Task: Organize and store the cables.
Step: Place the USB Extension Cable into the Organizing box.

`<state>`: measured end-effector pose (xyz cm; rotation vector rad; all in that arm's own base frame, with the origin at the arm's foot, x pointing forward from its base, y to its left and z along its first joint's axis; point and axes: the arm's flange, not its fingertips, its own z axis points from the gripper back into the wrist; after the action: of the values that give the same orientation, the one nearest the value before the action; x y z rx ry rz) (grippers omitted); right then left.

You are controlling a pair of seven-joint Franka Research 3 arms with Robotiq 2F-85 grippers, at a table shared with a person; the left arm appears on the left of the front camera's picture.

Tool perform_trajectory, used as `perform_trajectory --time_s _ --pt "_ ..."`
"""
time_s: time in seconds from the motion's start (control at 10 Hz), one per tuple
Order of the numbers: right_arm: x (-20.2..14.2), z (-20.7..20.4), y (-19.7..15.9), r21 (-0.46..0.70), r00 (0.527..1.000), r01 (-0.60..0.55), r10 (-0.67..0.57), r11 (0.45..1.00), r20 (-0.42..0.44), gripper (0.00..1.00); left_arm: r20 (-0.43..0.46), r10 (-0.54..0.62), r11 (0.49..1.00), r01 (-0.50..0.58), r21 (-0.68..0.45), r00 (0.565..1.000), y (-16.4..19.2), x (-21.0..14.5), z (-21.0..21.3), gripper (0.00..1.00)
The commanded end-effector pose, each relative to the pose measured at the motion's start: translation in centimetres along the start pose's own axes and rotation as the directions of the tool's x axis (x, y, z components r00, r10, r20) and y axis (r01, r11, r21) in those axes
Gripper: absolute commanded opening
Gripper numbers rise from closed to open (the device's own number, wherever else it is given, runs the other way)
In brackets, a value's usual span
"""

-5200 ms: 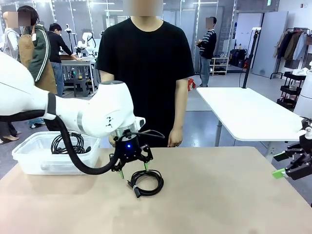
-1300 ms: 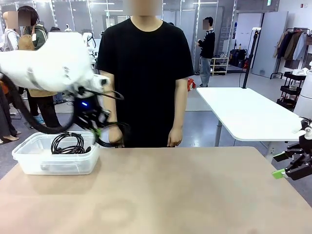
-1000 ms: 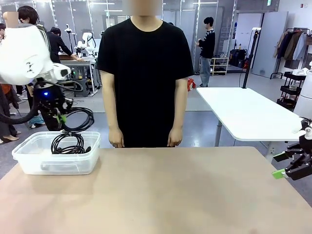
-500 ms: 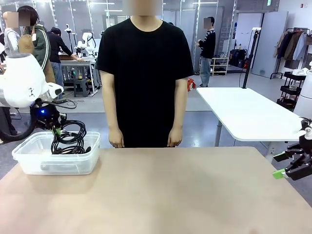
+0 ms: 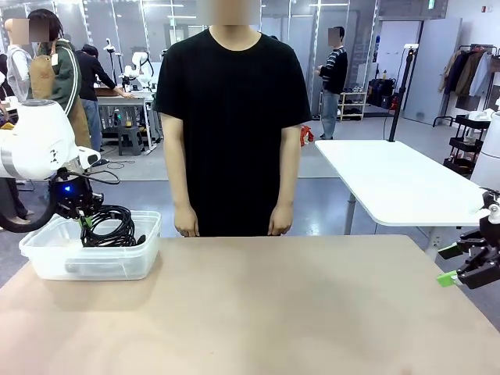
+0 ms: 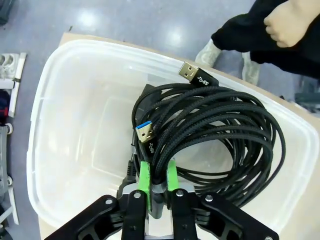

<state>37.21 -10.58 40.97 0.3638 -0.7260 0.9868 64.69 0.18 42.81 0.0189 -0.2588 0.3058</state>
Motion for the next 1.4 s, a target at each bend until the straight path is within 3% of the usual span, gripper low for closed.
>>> perform_trajectory --time_s 0.0,0.1,0.3,0.5,0.6,0.7,0.9,1.0,1.3 --pt "0.0 -0.1 -0.1 0.001 1.0 -0.001 0.001 1.0 0.012 1.0 -0.009 -0.017 0.999 0.017 0.04 1.0 -0.6 0.6 0.5 0.54" --pt "0.0 -0.1 -0.1 0.001 1.0 -0.001 0.001 1.0 0.012 1.0 -0.008 -0.014 0.999 0.014 0.044 1.0 -0.6 0.5 0.6 0.84" --pt "0.0 -0.1 -0.1 0.001 1.0 -0.001 0.001 1.0 0.012 1.0 -0.008 -0.009 0.998 0.009 0.057 1.0 -0.5 0.3 0.8 1.0" --pt "0.0 -0.1 -0.1 0.001 1.0 -0.001 0.001 1.0 0.012 1.0 -0.007 -0.02 0.999 0.02 0.049 1.0 -0.1 -0.4 1.6 1.0" --pt "0.0 -0.1 -0.1 0.001 1.0 -0.001 0.001 1.0 0.012 1.0 -0.003 -0.021 0.998 0.021 0.061 1.0 0.0 -0.7 1.9 0.95" --pt "0.0 -0.1 -0.1 0.001 1.0 -0.001 0.001 1.0 0.012 1.0 0.012 -0.008 0.997 0.007 0.077 1.0 0.2 -1.1 2.1 1.0" --pt "0.0 -0.1 -0.1 0.001 1.0 -0.001 0.001 1.0 0.012 1.0 -0.024 0.048 0.997 -0.046 0.054 0.999 0.8 -2.0 1.4 1.0" --pt "0.0 -0.1 -0.1 0.001 1.0 -0.001 0.001 1.0 0.012 1.0 0.005 -0.017 0.999 0.017 0.035 1.0 0.2 -0.3 1.9 1.0" --pt "0.0 -0.1 -0.1 0.001 1.0 -0.001 0.001 1.0 0.012 1.0 0.005 -0.017 0.999 0.017 0.035 1.0 0.2 -0.3 1.9 1.0"
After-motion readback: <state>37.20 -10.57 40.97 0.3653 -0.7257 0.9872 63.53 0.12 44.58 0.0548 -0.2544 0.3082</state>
